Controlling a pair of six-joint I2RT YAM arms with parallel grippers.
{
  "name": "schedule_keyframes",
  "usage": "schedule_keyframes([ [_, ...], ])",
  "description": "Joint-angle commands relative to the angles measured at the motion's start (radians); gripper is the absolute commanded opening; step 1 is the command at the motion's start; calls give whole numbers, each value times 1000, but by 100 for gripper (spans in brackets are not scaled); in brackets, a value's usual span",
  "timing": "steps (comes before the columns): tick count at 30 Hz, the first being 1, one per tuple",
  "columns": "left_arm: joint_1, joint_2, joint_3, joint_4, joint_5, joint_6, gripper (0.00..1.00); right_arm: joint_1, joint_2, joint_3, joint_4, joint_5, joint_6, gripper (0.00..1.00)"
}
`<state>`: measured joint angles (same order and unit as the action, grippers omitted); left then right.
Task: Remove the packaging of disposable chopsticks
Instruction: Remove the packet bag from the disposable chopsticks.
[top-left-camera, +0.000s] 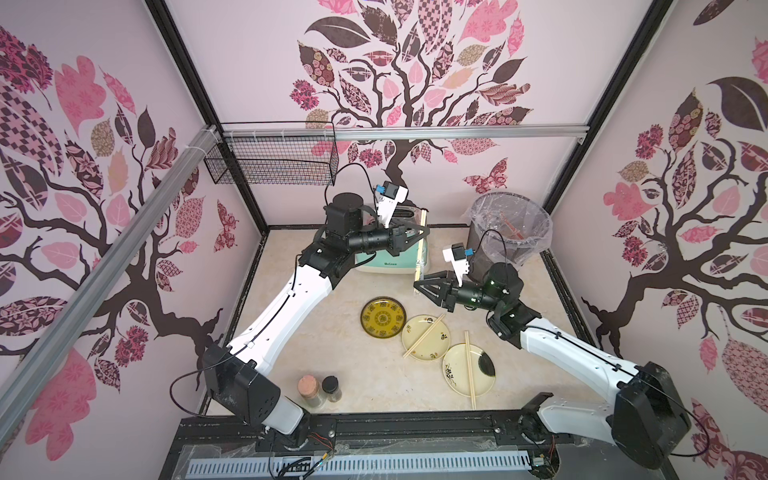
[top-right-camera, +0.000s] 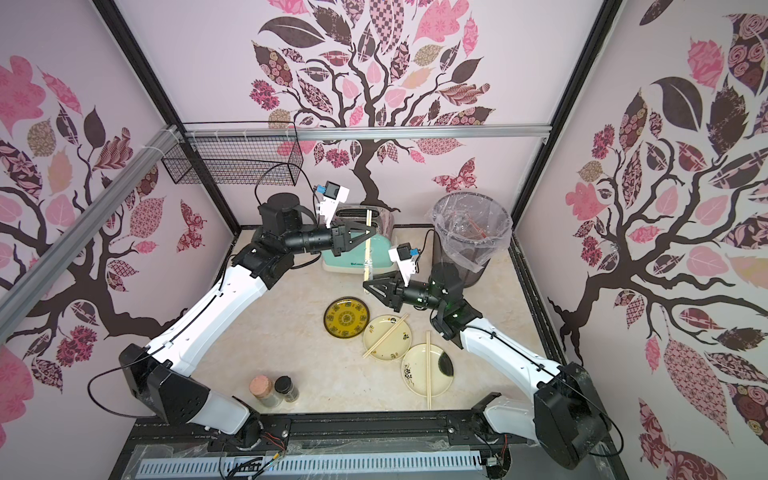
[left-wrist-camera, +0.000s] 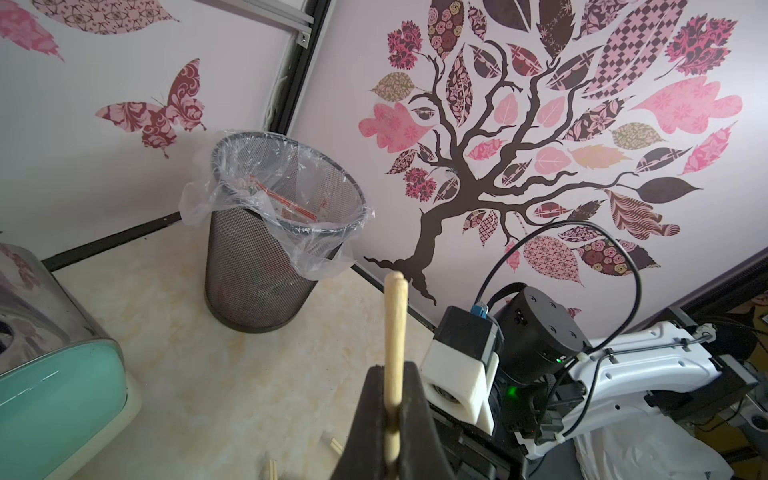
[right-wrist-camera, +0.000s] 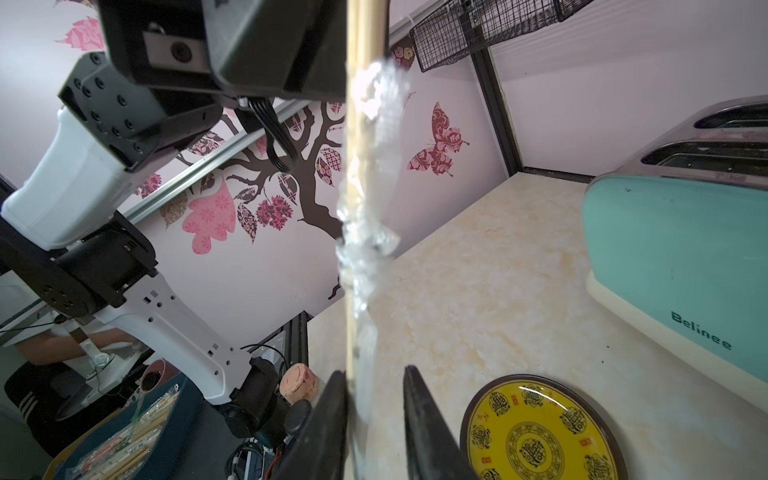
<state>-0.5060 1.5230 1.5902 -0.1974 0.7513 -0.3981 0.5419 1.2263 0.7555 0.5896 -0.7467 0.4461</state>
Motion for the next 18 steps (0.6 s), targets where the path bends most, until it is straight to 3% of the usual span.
schedule_keyframes([
  [1,6,-17,-6,33,-12,-16,0,8,8,-29,20,-30,12,16],
  [6,9,-11,-5,35,-12,-21,0,13,16,-71,39,-55,29,3],
  [18,14,-12,-6,29,-20,-16,0,24,-3,-164,37,-55,34,0],
])
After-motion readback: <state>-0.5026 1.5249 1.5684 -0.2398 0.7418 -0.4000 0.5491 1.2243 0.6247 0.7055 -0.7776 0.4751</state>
